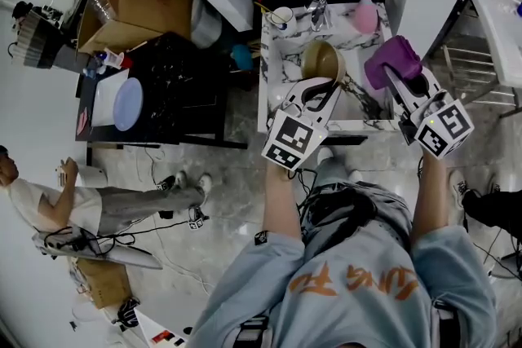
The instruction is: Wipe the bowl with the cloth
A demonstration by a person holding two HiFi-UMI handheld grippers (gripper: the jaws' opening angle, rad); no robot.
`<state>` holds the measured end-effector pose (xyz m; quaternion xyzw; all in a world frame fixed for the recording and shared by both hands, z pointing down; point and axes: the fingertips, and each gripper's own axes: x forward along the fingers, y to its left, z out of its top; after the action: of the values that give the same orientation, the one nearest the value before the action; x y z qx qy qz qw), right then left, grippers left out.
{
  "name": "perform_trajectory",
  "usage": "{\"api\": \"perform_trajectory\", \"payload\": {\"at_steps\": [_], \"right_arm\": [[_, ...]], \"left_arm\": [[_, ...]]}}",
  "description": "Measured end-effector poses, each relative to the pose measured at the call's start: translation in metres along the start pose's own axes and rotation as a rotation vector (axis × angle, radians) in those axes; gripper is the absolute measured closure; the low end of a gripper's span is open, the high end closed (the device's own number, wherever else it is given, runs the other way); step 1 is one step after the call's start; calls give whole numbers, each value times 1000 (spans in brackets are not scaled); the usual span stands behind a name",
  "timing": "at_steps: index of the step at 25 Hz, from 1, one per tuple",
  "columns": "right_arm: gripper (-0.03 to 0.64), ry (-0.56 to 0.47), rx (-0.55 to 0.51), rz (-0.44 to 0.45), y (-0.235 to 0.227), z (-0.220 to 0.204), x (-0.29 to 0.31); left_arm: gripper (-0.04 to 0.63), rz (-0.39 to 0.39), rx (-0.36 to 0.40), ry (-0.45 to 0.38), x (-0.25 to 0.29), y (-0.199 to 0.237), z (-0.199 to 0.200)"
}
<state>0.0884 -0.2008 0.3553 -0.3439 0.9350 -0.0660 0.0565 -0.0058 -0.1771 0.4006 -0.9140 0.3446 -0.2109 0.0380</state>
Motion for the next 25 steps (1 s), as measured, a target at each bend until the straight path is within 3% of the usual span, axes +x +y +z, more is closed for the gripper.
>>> {"api": "perform_trajectory", "payload": {"at_steps": [5,9,17,21,25], "right_arm": [[534,9,-10,-54,-6,-1,3],[535,18,-20,-122,-13,-2,2],[534,55,-55,-257,-28,-7,-4],[535,51,-52,-314,-39,-4,-9],[534,65,-65,-328,-41,-5,-9]], "left_arm": [[563,58,-88,-76,3,10,13],[563,149,-166,-105,4,23,16],[563,417,-329,-108,-5,62,5],[563,481,-349,-142,-10,71,10],[563,486,-354,-141,-9,71,9]]}}
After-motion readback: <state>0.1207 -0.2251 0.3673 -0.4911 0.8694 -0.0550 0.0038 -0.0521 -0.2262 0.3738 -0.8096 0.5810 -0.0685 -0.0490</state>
